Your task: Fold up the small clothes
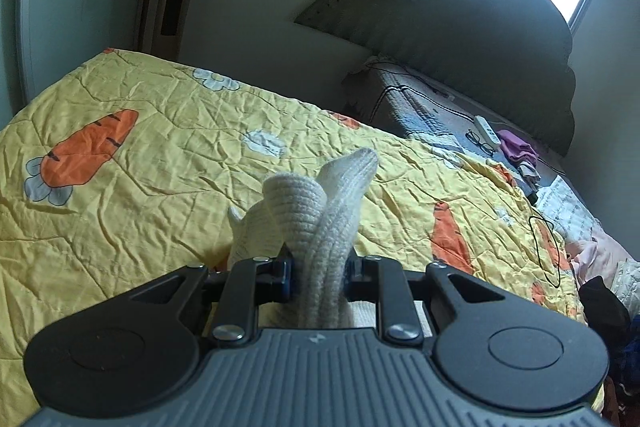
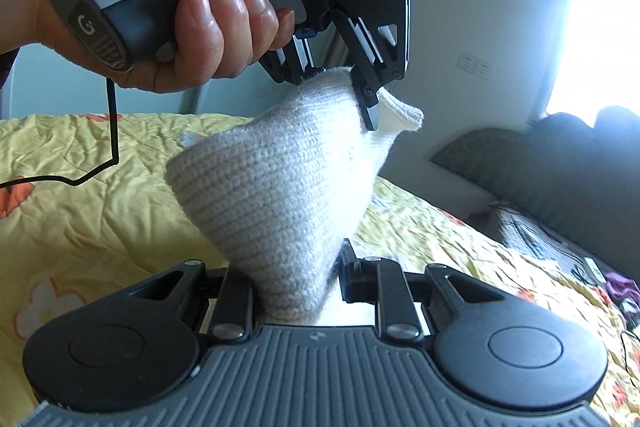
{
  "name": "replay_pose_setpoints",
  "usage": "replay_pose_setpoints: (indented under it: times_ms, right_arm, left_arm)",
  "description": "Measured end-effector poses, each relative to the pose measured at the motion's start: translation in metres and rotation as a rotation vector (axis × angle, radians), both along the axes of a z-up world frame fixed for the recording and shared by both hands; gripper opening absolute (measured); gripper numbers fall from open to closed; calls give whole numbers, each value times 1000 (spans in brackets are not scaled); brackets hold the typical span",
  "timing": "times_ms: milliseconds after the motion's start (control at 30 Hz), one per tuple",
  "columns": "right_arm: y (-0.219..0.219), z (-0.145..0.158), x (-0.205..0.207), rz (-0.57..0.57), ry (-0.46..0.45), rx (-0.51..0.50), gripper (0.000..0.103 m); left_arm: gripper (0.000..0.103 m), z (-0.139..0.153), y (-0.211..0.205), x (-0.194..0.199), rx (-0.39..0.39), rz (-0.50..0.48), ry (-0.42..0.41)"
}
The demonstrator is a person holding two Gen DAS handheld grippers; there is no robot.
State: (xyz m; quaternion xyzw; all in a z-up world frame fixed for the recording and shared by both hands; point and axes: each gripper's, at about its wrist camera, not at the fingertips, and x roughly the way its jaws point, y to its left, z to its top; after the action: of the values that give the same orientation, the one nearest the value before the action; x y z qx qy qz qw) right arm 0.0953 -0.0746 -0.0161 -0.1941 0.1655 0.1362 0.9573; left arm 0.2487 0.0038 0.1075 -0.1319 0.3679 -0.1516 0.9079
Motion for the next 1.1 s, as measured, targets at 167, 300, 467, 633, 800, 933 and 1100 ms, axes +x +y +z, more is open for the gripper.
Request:
replay_pose_setpoints:
  times_ms: [167,300,467,633,800,933,1100]
  right_arm:
    - [-30,-2,-6,-41,22,44,23]
    - [-54,-4,-7,-69,56,119,23]
    - [-77,-10,-9,-95,83,202,23]
    - [-96,-12,-10,-117,106,285,23]
    - [-123,-16,-13,-141,141,392,23]
    - [-144,-23,-12,-163,188,504,23]
    - [-172,-45,-3,-193,292,730,25]
  left_arm:
    - [21,-6,-36,-3,-4,-33,8]
    - [21,-12,-61,-5,8,-59,16]
    - [21,-18,-89,-5,5,-75,34]
    - [21,-22,-117,-5,15,-98,43]
    - [21,-30,-146,-6,31,-122,59]
    - [21,-41,-174,-6,43,-148,82]
    - [25,-65,-205,1,58,-178,130]
